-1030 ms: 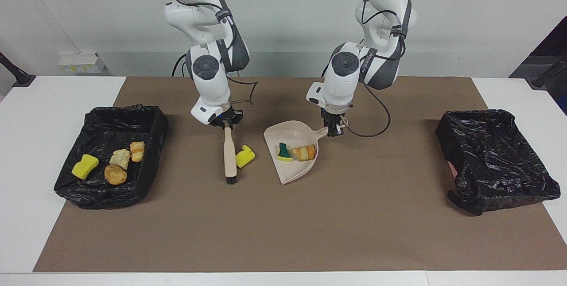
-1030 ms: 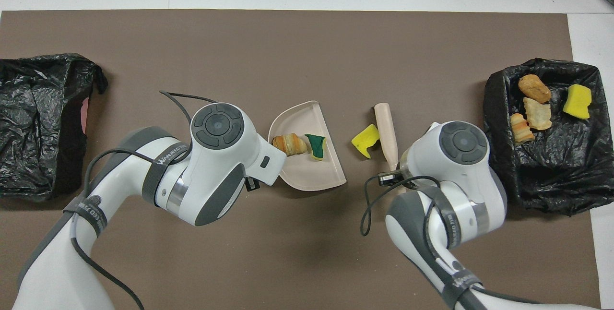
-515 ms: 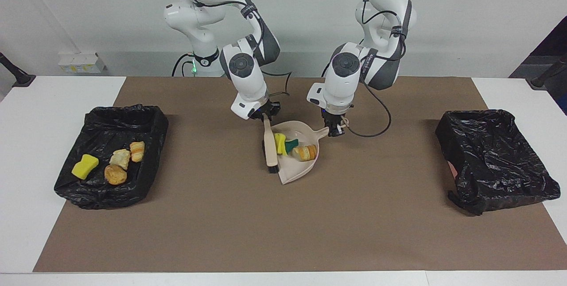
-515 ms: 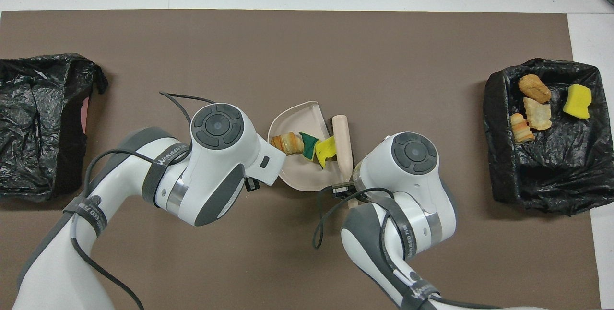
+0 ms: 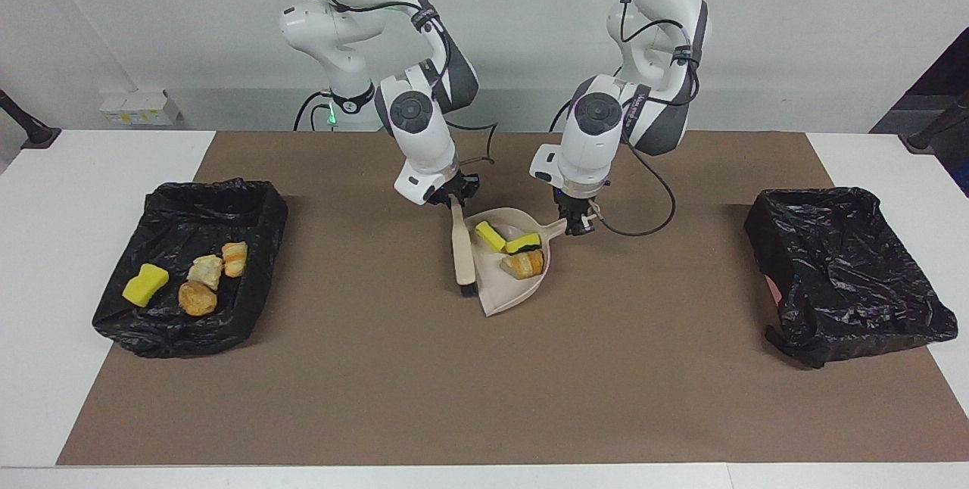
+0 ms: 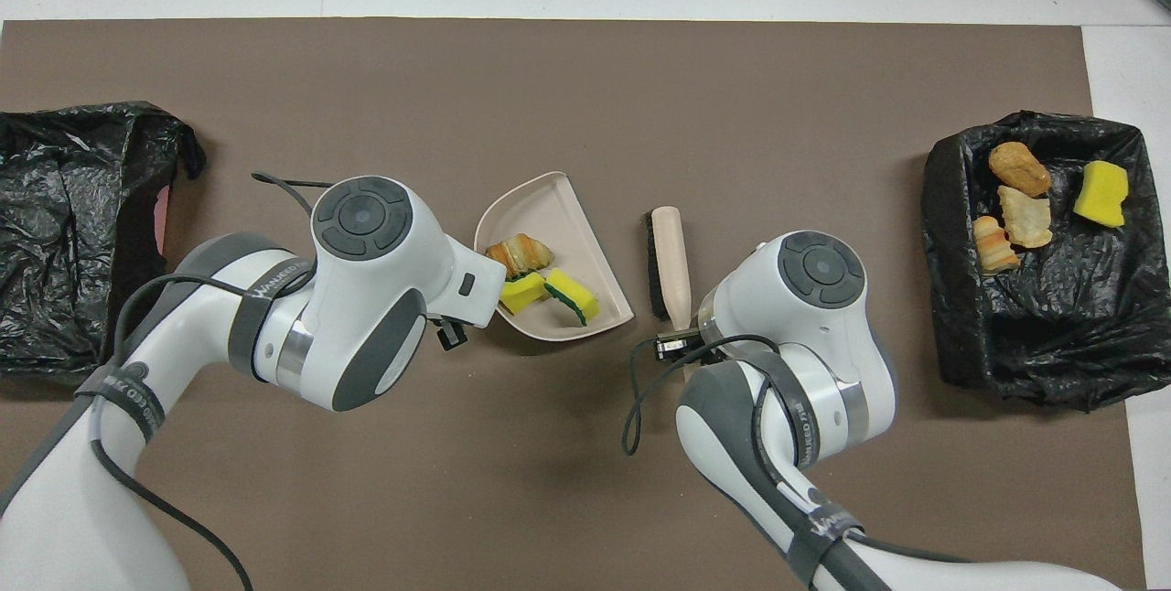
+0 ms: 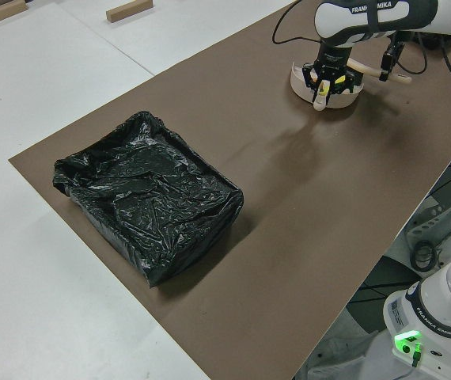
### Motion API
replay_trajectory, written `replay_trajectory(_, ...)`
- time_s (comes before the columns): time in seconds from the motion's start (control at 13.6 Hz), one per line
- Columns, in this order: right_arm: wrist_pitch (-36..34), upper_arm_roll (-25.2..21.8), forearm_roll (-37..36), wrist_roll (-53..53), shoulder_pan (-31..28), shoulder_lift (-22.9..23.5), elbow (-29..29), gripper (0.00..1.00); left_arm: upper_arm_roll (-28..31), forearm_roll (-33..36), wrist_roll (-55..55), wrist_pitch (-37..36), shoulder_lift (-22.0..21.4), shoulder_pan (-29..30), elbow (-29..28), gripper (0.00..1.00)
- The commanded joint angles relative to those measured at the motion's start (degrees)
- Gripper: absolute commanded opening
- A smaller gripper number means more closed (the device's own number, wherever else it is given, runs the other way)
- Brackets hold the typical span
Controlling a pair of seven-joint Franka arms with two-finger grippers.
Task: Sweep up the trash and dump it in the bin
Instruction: 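Carry the loaded dustpan to the other black bag with the left gripper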
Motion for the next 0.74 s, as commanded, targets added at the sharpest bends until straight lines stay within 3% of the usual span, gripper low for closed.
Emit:
replay_trajectory(0.0, -6.2, 0.3, -4.5, 0.0, -1.8, 0.6, 4.6, 0.00, 0.0, -2.1, -1.3, -2.2, -4.9, 3.9, -2.3, 0.00)
replay_trajectory(0.37, -7.1, 0.8, -5.8, 12.5, 6.4, -0.6, 5.2, 0.00, 0.1, -2.9, -6.9, -4.9, -11.3, 11.2, -2.1, 0.00)
replay_trajectory(0.66, -6.8, 0.8, -5.9, 24.0, 17.5, -0.4, 5.0, 0.00, 0.5, -2.9, -7.2, -5.2, -14.4, 19.5, -1.4, 0.00)
